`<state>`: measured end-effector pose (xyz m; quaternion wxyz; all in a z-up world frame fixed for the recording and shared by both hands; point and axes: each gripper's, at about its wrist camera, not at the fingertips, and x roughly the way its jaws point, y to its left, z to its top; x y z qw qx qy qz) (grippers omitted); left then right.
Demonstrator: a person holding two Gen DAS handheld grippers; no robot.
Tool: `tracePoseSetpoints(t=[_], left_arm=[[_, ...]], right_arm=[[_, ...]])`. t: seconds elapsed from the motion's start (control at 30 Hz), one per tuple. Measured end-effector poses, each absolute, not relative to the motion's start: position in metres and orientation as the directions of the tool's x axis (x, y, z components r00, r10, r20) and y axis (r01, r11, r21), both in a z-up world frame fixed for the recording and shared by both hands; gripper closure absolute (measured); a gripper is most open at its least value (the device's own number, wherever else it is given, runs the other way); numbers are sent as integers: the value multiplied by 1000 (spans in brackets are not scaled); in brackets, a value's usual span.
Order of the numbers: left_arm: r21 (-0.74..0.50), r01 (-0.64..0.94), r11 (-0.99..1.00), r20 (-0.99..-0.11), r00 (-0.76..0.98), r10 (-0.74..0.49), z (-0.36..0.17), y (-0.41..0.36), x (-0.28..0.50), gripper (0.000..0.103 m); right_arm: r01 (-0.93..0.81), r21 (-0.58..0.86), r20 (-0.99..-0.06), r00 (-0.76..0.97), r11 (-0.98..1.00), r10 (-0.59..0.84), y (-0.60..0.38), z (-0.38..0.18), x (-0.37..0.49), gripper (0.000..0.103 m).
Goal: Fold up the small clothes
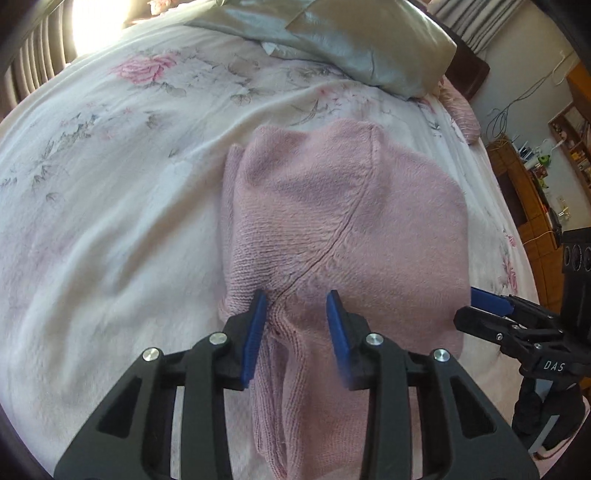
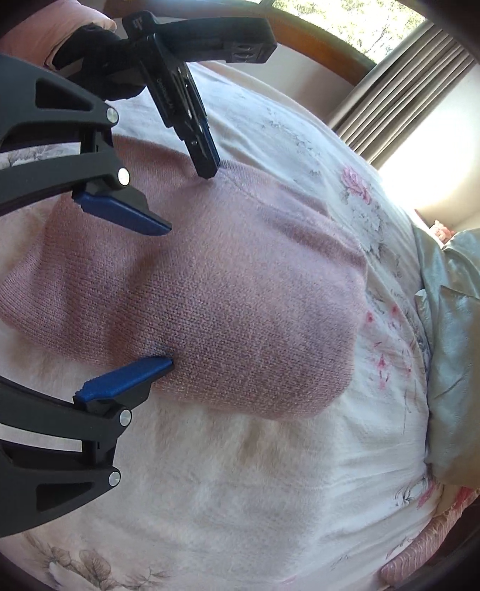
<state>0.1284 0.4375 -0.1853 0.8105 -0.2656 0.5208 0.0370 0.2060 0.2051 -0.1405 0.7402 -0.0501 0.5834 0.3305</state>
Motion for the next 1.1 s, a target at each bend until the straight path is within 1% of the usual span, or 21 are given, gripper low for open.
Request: tracePoseSetpoints(t=[0.07,0.17,0.23,0.27,0.3,0.33,0.47,0.57,0.67,0.73,0.83,0.87,0.93,1.0,1.07,1.1], left_arm=[[-408,-340,847,-858,461,-228,-191,441,128,73],[-391,-335,857,-868,443,-223,-186,439,129,73],[-401,-339,851,-865,447,-230,-175,443,124,71],[-411,-348,843,-858,460,-228,-168,448,119,62],[-413,-369,833,-857,468,-217,-164,453,115,46],[-427,-389,816,-852,476,-218,-162,459,110,41],[-537,-439,720,-819,476,-321,-177,477,102,41],[-609,-442,659,-780,485,-396,-194,479,106,39],[-653,-458,604,-754,471,-458,-218,480,117,36],[-681,-469,562,-731,468,-496,-233,481,124,36],[-749,-450,487,-663,503,-555,-247,483,132,29],[-761,-437,480,-649,506,-568,-249,482,136,24],[-770,-408,490,-638,503,-584,-249,477,142,22],[-774,-383,504,-632,498,-593,-249,471,148,18],[-790,-359,498,-613,502,-610,-249,464,151,18],[-812,-339,474,-583,504,-638,-249,460,151,21]], right_arm=[[-550,290,-906,105,783,409,206,-148,206,33],[-569,267,-914,107,778,392,210,-147,204,31],[-562,293,-903,104,773,418,205,-138,204,32],[-551,324,-887,107,769,450,199,-131,205,32],[-539,349,-872,113,767,476,192,-123,206,32],[-525,368,-861,119,767,494,185,-118,207,32],[-470,446,-835,89,762,544,162,-118,218,30],[-428,479,-831,59,766,553,154,-128,223,30],[-388,535,-809,20,750,587,150,-141,229,29],[-376,560,-798,-5,738,603,152,-149,230,29],[-357,581,-790,-29,732,613,156,-164,234,28],[-347,585,-789,-33,733,614,156,-169,236,24],[-321,616,-769,-49,719,637,156,-179,241,18],[-295,646,-749,-65,705,659,157,-190,246,10],[-266,676,-727,-93,687,680,161,-202,252,5],[-246,696,-711,-108,674,695,162,-209,254,4]])
